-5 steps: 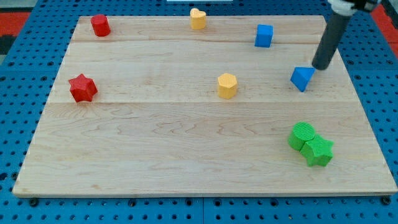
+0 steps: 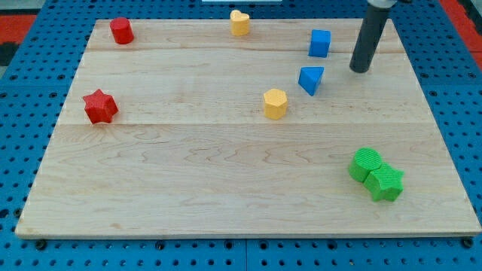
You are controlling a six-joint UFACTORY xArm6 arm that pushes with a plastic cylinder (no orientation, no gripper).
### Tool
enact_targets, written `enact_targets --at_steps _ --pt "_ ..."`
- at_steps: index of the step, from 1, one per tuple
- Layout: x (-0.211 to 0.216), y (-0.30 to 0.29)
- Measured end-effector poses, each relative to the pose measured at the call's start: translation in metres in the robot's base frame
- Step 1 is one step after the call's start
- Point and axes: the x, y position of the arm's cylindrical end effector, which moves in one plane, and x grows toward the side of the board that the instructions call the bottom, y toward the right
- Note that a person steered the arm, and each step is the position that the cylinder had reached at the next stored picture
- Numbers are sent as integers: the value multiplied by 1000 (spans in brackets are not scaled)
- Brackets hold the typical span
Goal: Push the blue cube to the yellow heart
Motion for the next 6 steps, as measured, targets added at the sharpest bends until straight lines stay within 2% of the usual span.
enact_targets --at_steps 1,3,4,5,6 --pt "-46 -21" --pt "-47 -141" --pt "-60 -139" --pt "-33 -156" --pt "-28 -196"
